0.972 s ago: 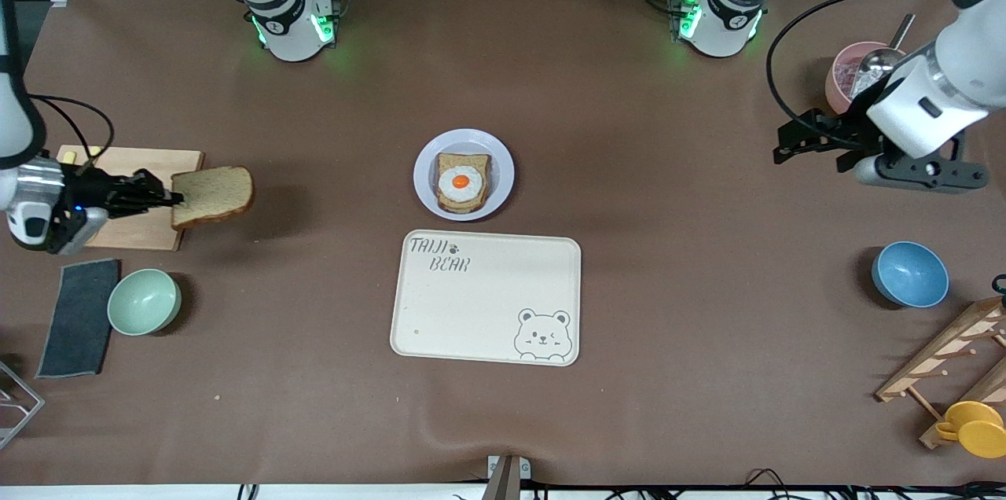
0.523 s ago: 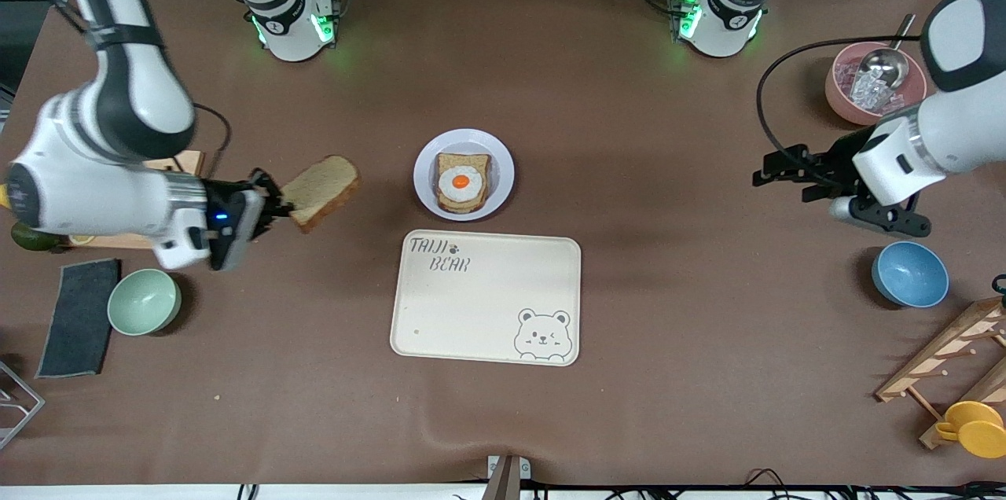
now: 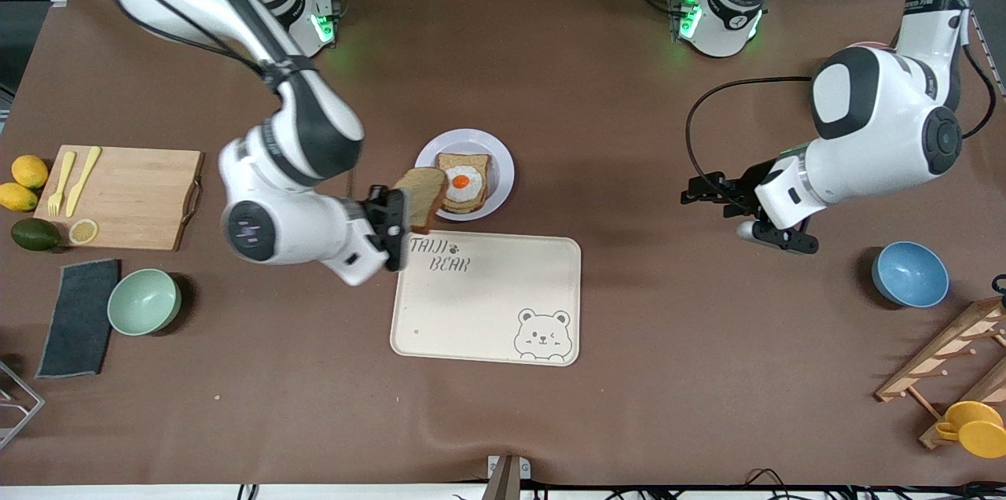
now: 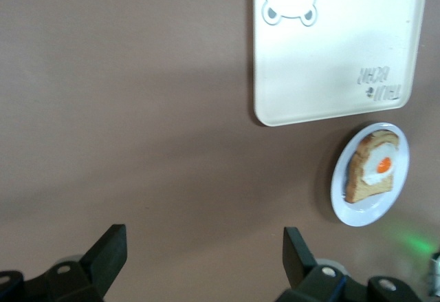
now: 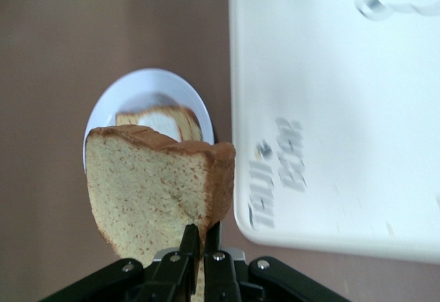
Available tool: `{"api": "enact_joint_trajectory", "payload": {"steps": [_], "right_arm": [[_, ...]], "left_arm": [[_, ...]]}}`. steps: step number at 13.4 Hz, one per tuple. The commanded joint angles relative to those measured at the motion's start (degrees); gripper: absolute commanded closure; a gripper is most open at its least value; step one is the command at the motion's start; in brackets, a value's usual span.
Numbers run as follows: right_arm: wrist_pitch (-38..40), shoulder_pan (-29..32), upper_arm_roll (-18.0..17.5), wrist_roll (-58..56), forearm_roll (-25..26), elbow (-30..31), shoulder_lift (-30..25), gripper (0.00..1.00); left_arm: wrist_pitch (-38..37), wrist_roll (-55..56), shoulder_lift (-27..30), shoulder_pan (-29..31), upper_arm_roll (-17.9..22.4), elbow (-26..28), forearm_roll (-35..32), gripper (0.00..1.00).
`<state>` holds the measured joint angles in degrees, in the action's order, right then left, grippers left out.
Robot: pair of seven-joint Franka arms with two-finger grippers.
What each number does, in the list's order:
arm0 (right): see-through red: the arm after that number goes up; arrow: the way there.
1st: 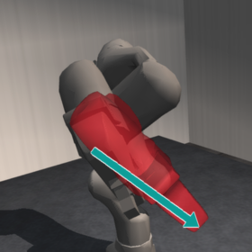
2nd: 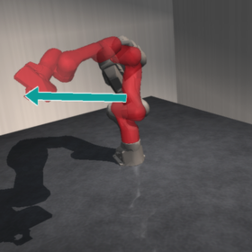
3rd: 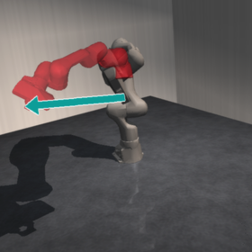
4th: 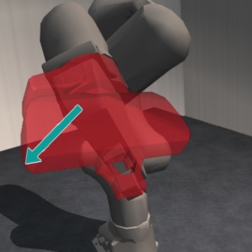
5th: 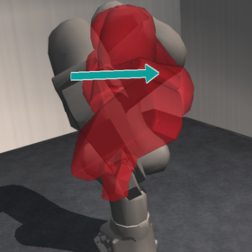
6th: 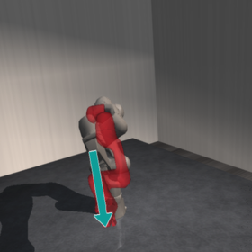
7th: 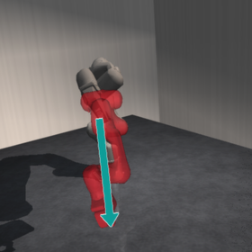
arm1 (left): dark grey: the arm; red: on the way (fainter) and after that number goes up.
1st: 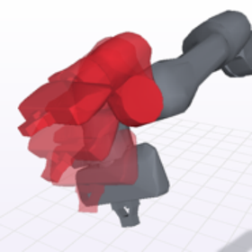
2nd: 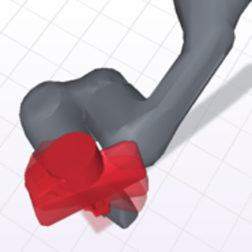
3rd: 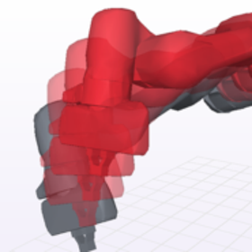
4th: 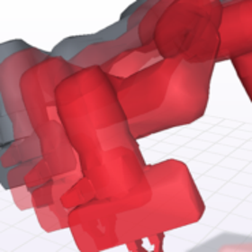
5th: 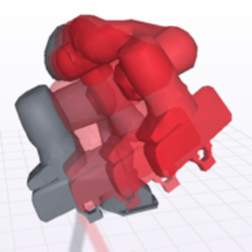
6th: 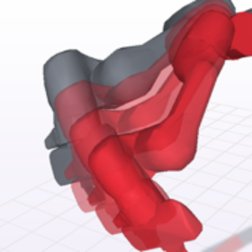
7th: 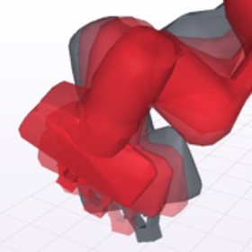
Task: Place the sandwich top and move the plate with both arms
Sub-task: 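Place the bread on the egg toast while the left gripper approaches the plate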
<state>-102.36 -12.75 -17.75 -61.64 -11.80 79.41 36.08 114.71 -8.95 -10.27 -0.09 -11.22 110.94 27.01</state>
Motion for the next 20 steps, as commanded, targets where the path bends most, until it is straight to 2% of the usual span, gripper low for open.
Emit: {"api": "enact_joint_trajectory", "payload": {"steps": [1,5,9,12,16,19,20], "right_arm": [[2.16,-5.95,0.96,-0.58,3.69,-3.74,1.45,1.00],[3.83,-9.14,0.96,-1.11,9.50,-3.30,1.62,1.00],[3.04,-8.35,0.96,-1.29,9.34,0.47,1.89,1.00],[1.64,-8.35,0.96,-1.55,9.07,0.48,3.20,1.00],[-0.82,-8.96,0.96,-1.90,9.25,0.39,4.44,1.00],[-1.44,-9.93,0.96,-1.72,10.21,0.30,4.96,1.00],[-1.44,-9.93,1.05,-1.81,10.21,0.48,5.05,1.00]], "left_arm": [[0.69,-1.07,0.78,0.35,-0.29,3.04,4.88,0.00],[4.10,-1.24,0.78,-0.27,-1.25,8.31,8.67,0.00],[6.93,-5.18,-1.85,-0.09,-2.75,10.87,12.35,0.00],[6.93,-7.83,-4.57,-0.70,-2.84,11.75,20.51,0.00],[6.67,-9.76,-6.24,-1.93,-3.19,12.54,22.12,0.00],[6.67,-15.98,-9.93,-1.85,-3.37,12.46,22.64,0.00],[6.67,-17.92,-10.73,-1.76,-3.63,12.54,24.91,0.00]]}}
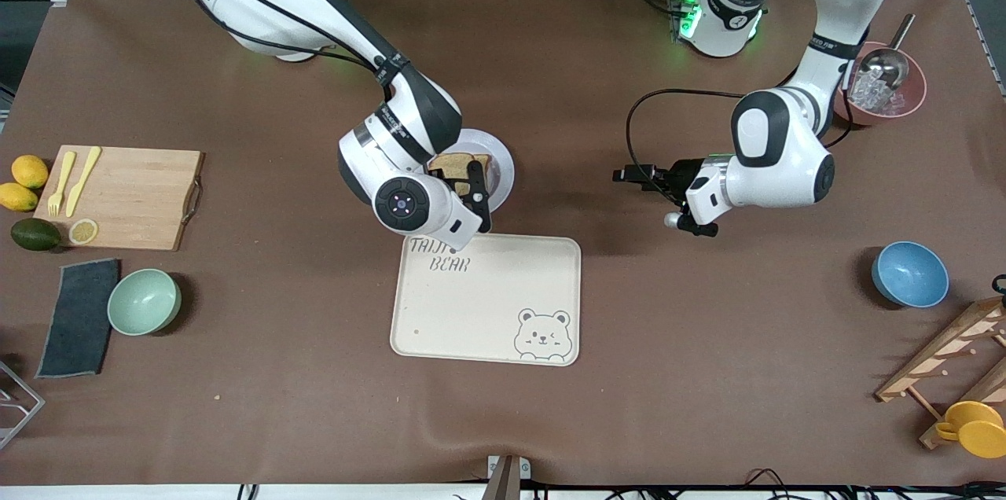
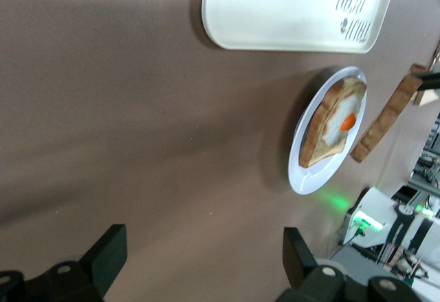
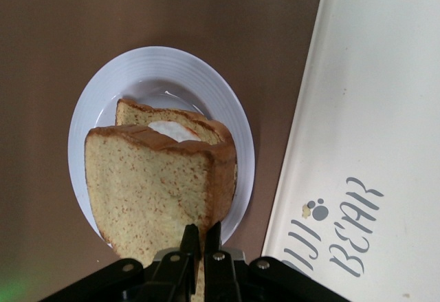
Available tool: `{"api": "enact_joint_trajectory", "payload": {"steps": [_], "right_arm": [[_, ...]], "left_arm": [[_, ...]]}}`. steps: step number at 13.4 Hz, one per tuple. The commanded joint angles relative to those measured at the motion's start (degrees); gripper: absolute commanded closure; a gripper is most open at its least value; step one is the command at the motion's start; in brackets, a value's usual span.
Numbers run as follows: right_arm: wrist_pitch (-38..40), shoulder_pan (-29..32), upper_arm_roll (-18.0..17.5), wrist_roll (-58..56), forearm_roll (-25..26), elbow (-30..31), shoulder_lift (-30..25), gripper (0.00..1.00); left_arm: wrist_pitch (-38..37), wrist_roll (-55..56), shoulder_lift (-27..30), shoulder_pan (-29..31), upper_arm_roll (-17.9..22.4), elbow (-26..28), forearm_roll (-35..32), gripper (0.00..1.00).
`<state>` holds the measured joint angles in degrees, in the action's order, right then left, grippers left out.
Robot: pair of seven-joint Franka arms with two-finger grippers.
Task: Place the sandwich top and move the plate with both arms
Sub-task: 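Place the bread on the egg toast while the left gripper approaches the plate, then open the right gripper and withdraw while the left gripper grips the plate rim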
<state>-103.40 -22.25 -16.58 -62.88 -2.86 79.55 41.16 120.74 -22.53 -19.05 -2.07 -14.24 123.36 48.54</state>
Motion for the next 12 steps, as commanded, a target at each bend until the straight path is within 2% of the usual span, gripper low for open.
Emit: {"api": "enact_joint_trajectory", "payload": {"steps": [1,6,9,12], "right_arm": [[-0.40,-0.43,-0.12,-0.57,1.19,0.52,-0.03,1.00],[-0.31,-0.43,-0.12,-0.84,1.46,0.61,0.67,1.00],[-1.01,-0.43,-0.12,-1.01,2.60,0.61,1.29,1.00],[-2.06,-0.43,-0.12,-1.10,2.69,0.61,1.73,1.00]], "left_arm": [[0.63,-5.76,-2.05,0.13,-0.70,0.65,5.67,0.00],[0.63,-6.91,-2.31,0.40,-2.11,3.11,9.63,0.00],[0.81,-15.41,-3.27,-0.04,-2.20,4.70,17.80,0.00],[0.90,-17.98,-4.94,-1.26,-2.37,4.79,22.81,0.00]]}}
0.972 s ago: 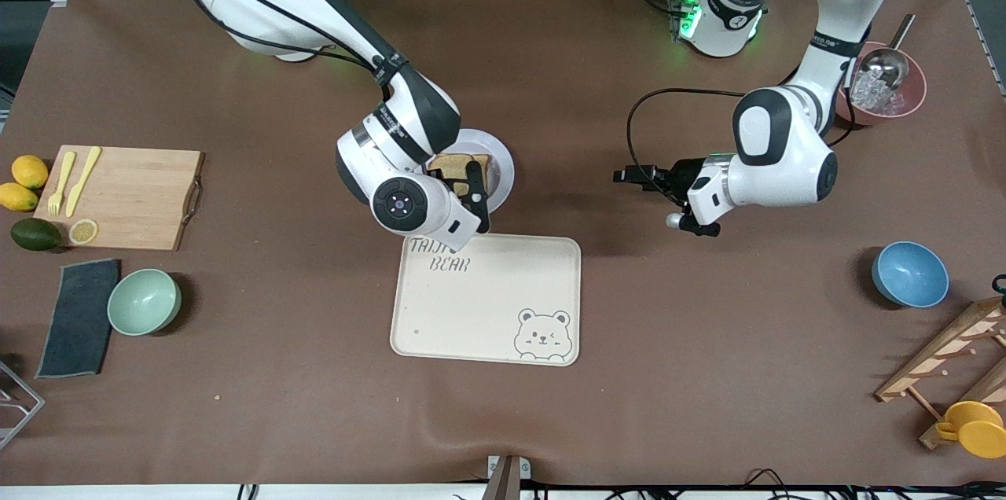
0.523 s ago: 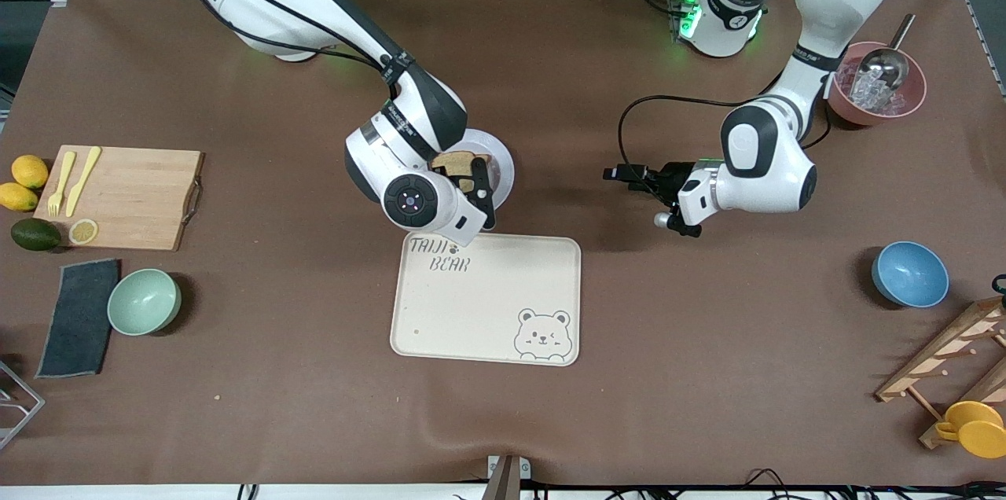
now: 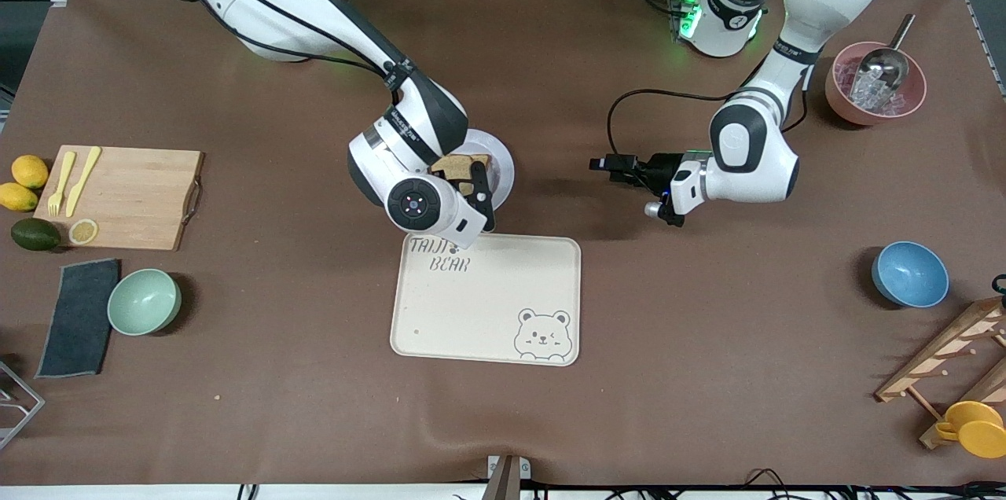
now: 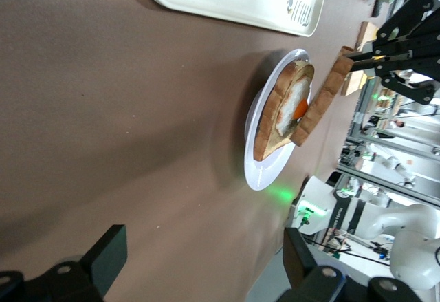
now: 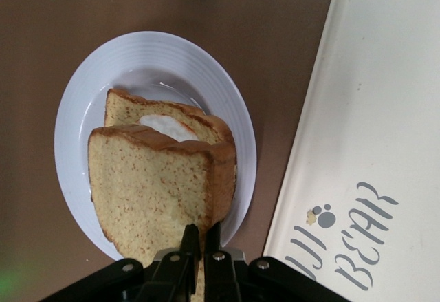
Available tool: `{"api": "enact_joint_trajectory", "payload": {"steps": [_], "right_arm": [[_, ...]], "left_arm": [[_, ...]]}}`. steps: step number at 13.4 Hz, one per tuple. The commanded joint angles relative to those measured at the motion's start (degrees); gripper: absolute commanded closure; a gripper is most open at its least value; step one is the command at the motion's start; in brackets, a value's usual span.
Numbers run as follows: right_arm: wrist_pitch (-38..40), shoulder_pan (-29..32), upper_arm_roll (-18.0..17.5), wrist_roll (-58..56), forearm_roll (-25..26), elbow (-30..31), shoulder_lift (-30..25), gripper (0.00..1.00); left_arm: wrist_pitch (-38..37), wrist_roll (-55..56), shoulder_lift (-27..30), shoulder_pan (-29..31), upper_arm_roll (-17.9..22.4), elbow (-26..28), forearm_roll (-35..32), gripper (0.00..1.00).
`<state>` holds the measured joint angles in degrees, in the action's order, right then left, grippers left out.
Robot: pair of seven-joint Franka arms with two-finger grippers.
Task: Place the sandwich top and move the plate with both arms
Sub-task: 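Open the right gripper and withdraw while the left gripper grips the plate rim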
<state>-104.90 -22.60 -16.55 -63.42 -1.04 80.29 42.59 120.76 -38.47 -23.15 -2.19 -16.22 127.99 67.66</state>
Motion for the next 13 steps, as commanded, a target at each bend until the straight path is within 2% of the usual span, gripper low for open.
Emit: {"api": "enact_joint_trajectory", "payload": {"steps": [1,2,3,7,11,13], "right_arm": [[-0.91,-0.16,-0.15,-0.47,0.87,-0.14,0.30,0.87],[-1.09,-0.51,-0.15,-0.47,0.95,-0.14,0.30,0.34],[-1.00,-0.60,-0.15,-0.30,0.95,-0.23,0.30,0.00],[-0.39,0.18,-0.23,-0.12,0.87,-0.49,-0.75,0.00],[6.89,3.60,-0.50,-0.56,0.08,-1.02,-4.17,0.00],[8.31,5.10,-0.59,-0.47,-0.10,-1.02,-7.06,0.00]], "left_arm": [[0.88,-2.92,-1.19,-1.75,-0.31,0.15,5.70,0.00],[0.97,-4.15,-1.89,-1.93,-0.39,0.07,7.47,0.00],[0.97,-6.25,-2.76,-2.11,-0.39,0.06,9.40,0.00],[0.97,-13.81,-6.46,-2.99,-0.39,0.06,17.58,0.00],[0.88,-15.85,-8.22,-3.52,-0.92,0.15,20.92,0.00],[0.88,-15.93,-9.01,-5.52,-1.09,-0.11,23.73,0.09]]}}
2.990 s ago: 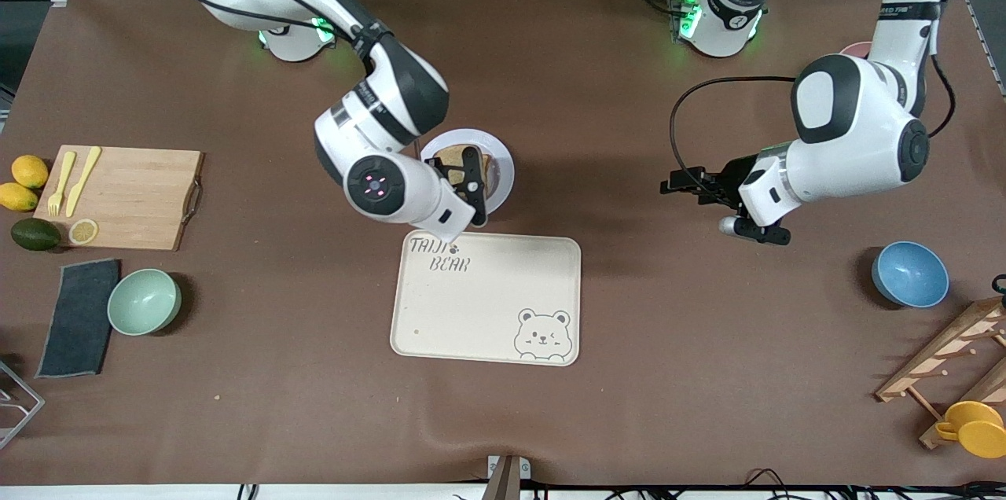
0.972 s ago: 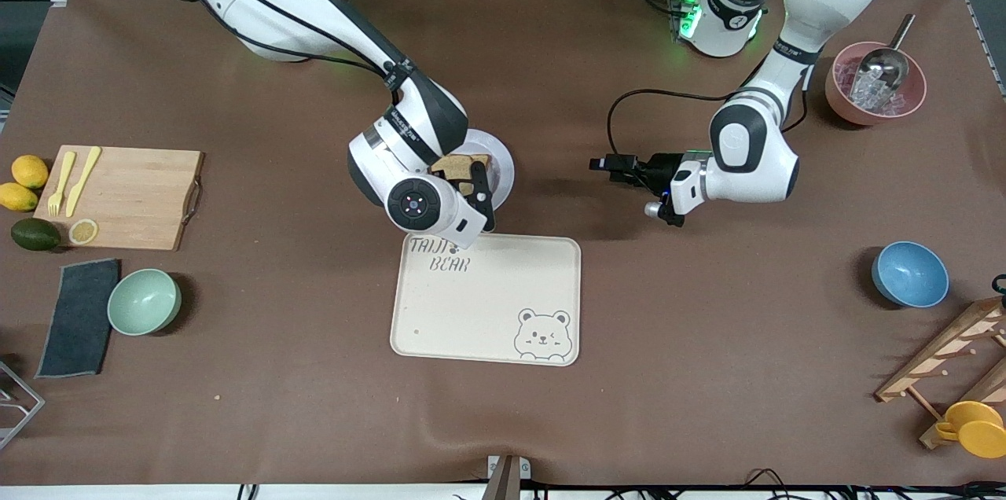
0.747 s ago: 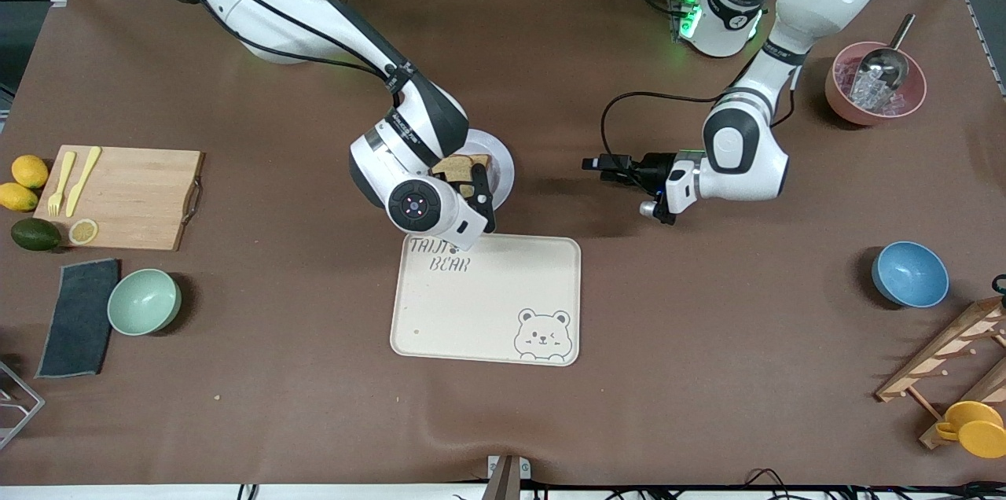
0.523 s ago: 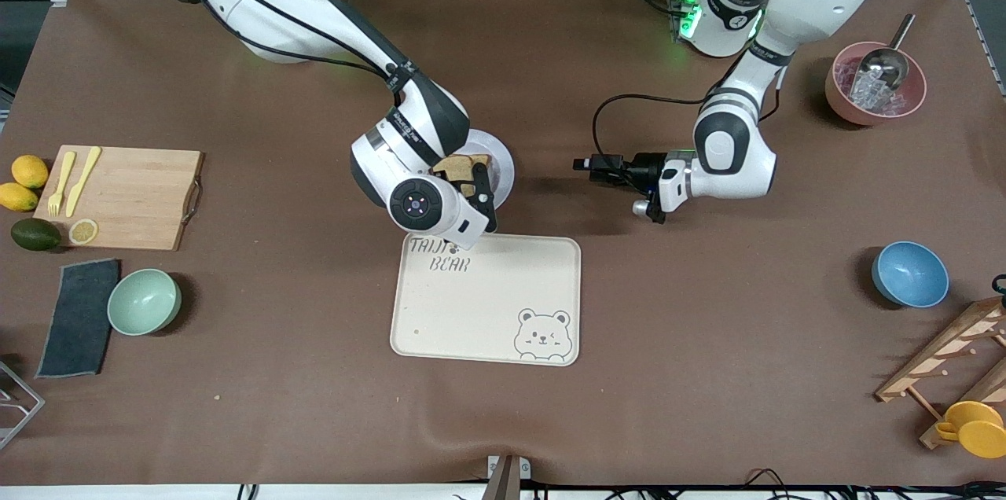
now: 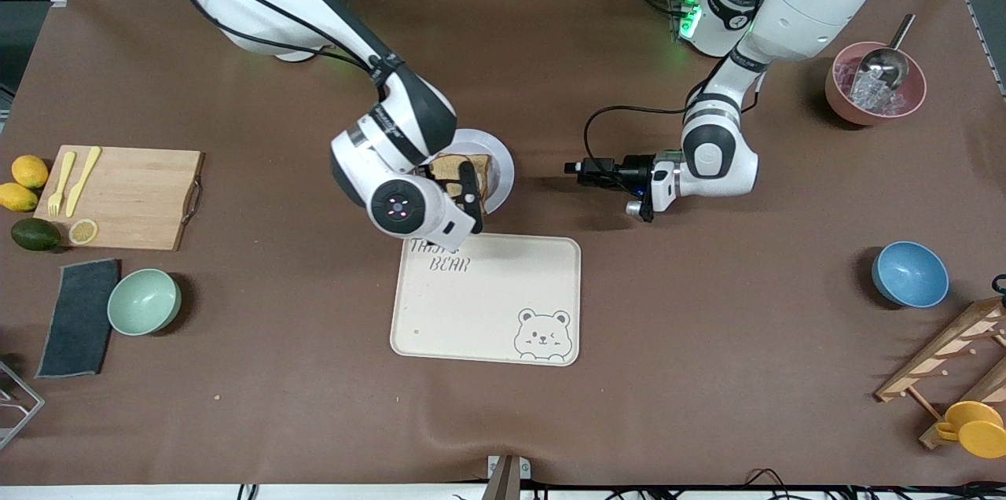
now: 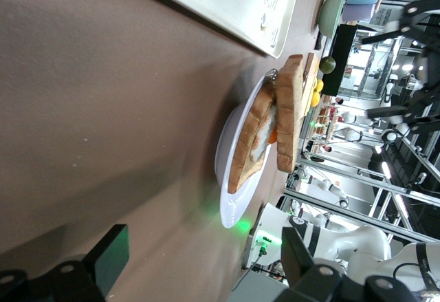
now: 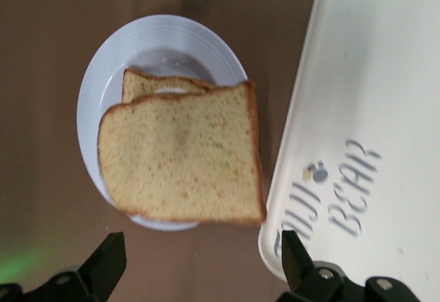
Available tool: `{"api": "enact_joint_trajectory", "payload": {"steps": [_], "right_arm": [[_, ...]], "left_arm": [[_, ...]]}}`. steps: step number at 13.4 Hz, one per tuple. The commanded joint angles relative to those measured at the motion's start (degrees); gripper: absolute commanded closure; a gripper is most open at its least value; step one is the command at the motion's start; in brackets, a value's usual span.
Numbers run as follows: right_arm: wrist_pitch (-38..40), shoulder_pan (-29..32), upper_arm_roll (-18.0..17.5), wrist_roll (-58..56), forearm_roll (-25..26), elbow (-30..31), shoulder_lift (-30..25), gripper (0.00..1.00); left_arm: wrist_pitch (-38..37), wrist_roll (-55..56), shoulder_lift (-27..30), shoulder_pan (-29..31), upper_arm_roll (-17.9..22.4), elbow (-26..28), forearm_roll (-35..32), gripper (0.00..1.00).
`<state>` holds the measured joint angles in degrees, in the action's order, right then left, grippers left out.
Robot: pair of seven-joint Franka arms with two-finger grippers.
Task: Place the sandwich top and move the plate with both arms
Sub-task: 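Open the right gripper and withdraw while the left gripper grips the plate rim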
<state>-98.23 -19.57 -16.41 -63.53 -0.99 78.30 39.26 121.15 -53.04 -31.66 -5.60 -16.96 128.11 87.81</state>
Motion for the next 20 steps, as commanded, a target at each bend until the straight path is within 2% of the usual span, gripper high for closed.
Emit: {"api": "enact_joint_trajectory", "payload": {"steps": [1,4,6,8,9,11,14,16,18,20], "right_arm": [[1.64,3.47,-0.64,-0.28,-0.15,1.32,-4.97,0.00],[1.46,8.65,-0.55,0.25,-0.24,2.99,-6.65,0.00],[1.64,13.66,-0.38,0.51,0.02,3.08,-6.65,0.00],[1.81,19.36,-0.29,0.52,0.64,3.43,-6.82,0.00],[1.82,23.14,-0.29,0.43,0.73,4.48,-7.35,0.00],[1.82,30.25,-0.29,-0.10,1.34,6.59,-9.36,0.00],[2.00,37.21,-0.20,1.47,4.58,9.57,-13.58,0.00],[1.73,40.48,-0.11,8.48,5.38,11.43,-16.30,0.00],[1.29,41.19,-0.20,17.43,9.40,11.52,-17.45,0.00],[-1.16,41.28,-0.20,27.71,12.75,11.26,-17.46,0.00]], "left_arm": [[0.57,-1.45,-0.51,-3.35,-0.27,-0.41,5.77,0.11],[0.57,-9.94,-3.92,-5.12,-0.27,-1.28,11.66,0.17],[0.49,-13.57,-6.91,-5.82,-0.27,-2.86,12.91,0.17],[0.57,-14.02,-7.72,-6.27,-0.27,-3.92,12.91,0.36],[0.57,-13.94,-7.81,-6.79,-0.27,-4.45,12.91,0.42],[0.49,-13.93,-8.77,-8.20,-0.27,-5.59,14.05,0.42],[0.57,-13.93,-9.39,-9.34,-0.27,-7.17,14.66,0.42],[0.57,-14.02,-9.91,-10.57,-0.27,-8.22,15.63,0.43],[0.57,-13.94,-10.88,-11.19,-0.27,-9.72,15.90,0.50],[0.57,-14.02,-11.41,-11.28,-0.27,-10.25,15.90,0.50]]}}
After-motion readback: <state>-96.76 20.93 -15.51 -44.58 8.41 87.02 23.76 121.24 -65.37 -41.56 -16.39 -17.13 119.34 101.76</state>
